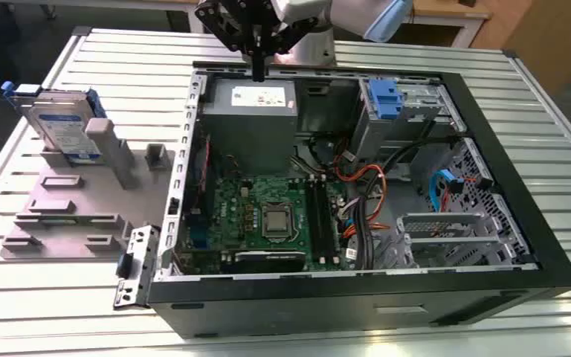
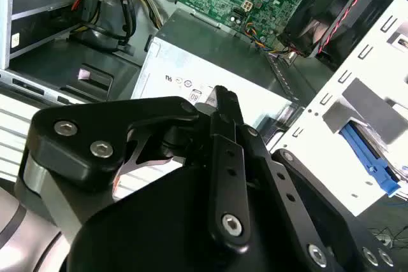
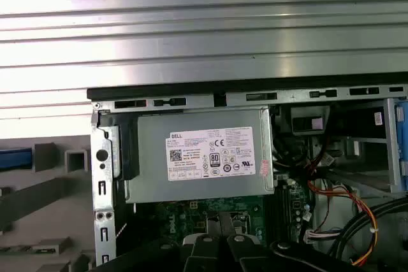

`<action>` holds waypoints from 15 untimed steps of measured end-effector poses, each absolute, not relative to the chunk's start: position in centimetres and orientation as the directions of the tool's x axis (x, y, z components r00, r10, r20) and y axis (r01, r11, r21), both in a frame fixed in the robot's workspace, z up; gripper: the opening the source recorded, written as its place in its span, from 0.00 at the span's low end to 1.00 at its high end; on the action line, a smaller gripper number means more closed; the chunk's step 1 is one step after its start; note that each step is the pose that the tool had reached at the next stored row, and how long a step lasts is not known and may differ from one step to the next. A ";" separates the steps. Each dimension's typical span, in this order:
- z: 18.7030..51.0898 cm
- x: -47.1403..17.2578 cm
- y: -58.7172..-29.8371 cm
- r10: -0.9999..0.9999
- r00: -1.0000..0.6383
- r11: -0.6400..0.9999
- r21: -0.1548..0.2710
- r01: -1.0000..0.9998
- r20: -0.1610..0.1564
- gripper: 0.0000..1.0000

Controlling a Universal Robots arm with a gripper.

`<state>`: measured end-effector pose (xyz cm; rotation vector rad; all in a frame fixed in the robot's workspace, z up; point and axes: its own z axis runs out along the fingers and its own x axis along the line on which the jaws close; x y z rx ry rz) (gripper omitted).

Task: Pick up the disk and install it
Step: 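Reach for the disk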

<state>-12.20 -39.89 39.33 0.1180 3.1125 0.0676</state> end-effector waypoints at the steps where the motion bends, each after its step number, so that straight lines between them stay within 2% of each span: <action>1: 39.3 -12.2 -39.9 0.076 -0.997 0.996 0.044 0.075 -0.024 0.11; 15: 39.3 -12.3 -39.9 0.076 -0.997 0.996 0.044 0.075 -0.024 0.11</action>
